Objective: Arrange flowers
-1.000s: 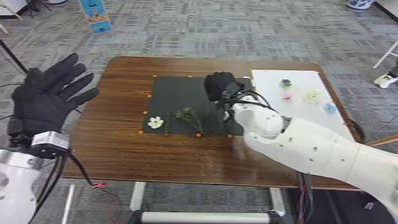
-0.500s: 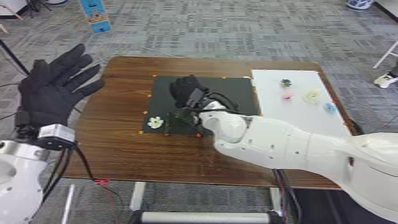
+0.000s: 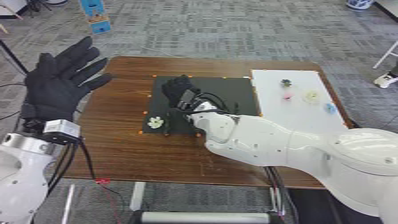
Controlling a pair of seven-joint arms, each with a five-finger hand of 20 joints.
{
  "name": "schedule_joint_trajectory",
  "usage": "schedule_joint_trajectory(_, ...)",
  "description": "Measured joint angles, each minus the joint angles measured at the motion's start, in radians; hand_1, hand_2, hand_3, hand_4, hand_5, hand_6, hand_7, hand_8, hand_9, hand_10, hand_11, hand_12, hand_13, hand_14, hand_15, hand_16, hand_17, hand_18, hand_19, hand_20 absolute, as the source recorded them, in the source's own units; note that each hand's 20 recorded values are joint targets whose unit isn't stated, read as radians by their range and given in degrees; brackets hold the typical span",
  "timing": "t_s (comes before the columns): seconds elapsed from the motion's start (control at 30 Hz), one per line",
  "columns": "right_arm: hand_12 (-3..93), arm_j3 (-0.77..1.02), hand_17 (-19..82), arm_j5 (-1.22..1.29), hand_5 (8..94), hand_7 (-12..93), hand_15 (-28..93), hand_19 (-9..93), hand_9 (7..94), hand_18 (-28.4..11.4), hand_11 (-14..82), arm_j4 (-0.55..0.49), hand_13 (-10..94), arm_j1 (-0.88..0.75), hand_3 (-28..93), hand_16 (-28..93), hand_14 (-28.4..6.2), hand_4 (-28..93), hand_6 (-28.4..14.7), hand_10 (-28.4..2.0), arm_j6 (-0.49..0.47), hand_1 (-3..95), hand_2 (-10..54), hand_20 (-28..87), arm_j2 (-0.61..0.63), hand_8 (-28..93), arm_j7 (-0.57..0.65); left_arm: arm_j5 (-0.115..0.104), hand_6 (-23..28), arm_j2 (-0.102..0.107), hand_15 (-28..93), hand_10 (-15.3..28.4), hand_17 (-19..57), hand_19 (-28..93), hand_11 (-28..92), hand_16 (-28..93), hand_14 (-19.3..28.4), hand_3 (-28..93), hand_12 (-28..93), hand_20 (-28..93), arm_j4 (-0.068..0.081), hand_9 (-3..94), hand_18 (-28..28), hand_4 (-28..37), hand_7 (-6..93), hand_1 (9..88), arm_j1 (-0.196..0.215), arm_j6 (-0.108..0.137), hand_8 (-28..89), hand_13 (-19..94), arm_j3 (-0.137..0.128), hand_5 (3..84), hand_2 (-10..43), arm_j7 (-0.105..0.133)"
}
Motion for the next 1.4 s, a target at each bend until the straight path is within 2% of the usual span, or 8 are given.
schedule_joint_trajectory(0.17,44.4,-0.003,42,0.000,78.5,39,87,93,86.7,-20.0,17.9,0.002,76,0.004,80,36,-4.1,-28,4.7,-5.8,0.012,56.3,-9.5,55,-0.012,-5,-0.001,0.000,3.1,0.004,13,11.3,-9.1,42,12,4,14.6,63,16,1,0.002,24.1,26.0,-28.3,13.9,21.2,-0.006,-0.002,-8,20,0.004,28.5,-5.2,0.000)
schedule_joint_trajectory(0.5,44.9,-0.002,42,-0.013,78.1,39,87,93,87.0,-20.0,16.3,-0.059,76,0.017,81,36,-4.1,-28,4.9,-5.2,0.031,56.0,-9.5,55,-0.008,-5,0.008,0.000,3.1,0.006,13,11.3,-9.1,42,13,4,14.7,63,16,1,0.006,24.2,26.0,-28.3,13.7,21.3,-0.014,-0.004,-7,20,0.009,28.5,-5.0,-0.002)
schedule_joint_trajectory(0.7,45.1,-0.031,42,-0.029,78.2,39,87,93,87.0,-20.0,16.0,-0.120,76,0.043,80,36,-4.0,-28,5.0,-5.1,0.028,56.2,-9.5,55,0.011,-5,0.012,0.000,3.1,0.006,13,11.3,-9.1,42,13,4,14.6,63,16,1,0.003,24.1,26.0,-28.3,13.8,21.2,0.000,-0.004,-7,20,-0.011,28.5,-5.1,-0.001)
schedule_joint_trajectory(0.87,45.2,-0.064,42,-0.023,78.2,39,87,93,87.1,-19.9,15.8,-0.090,76,0.068,80,36,-3.9,-28,5.1,-5.0,0.035,56.2,-9.5,55,0.002,-5,0.003,-0.001,3.1,0.006,13,11.4,-9.1,42,13,4,14.6,63,16,1,0.000,24.2,26.0,-28.3,13.9,21.3,0.015,-0.003,-8,20,-0.019,28.5,-4.9,0.002)
schedule_joint_trajectory(1.03,45.3,-0.089,42,-0.002,78.1,39,87,93,87.0,-19.9,15.7,-0.014,76,0.090,80,36,-3.9,-28,5.2,-5.1,0.045,56.3,-9.5,56,-0.024,-5,-0.004,0.000,3.0,0.007,13,11.3,-9.1,42,13,4,14.6,63,16,1,0.000,24.1,26.2,-28.3,13.8,21.3,0.011,-0.003,-8,20,-0.011,28.5,-4.9,0.006)
schedule_joint_trajectory(1.17,45.0,-0.097,42,0.007,78.0,39,87,93,87.1,-19.8,15.4,-0.008,76,0.108,80,36,-4.0,-28,5.3,-5.0,0.046,56.3,-9.5,55,-0.027,-6,-0.004,0.000,3.0,0.011,13,11.4,-9.1,42,13,4,14.6,63,16,1,0.000,24.2,26.2,-28.3,13.8,21.4,0.005,-0.003,-8,20,-0.005,28.5,-5.0,0.010)
schedule_joint_trajectory(1.4,43.7,-0.110,42,0.013,78.5,38,87,93,88.0,-19.9,14.2,0.018,76,0.119,79,36,-4.0,-28,5.9,-4.7,0.047,56.0,-9.5,55,-0.044,-6,-0.002,0.000,3.1,0.015,13,11.4,-9.2,42,13,4,14.6,63,16,1,0.008,24.1,26.2,-28.3,13.9,21.1,-0.030,-0.003,-8,20,0.033,28.5,-5.0,0.012)
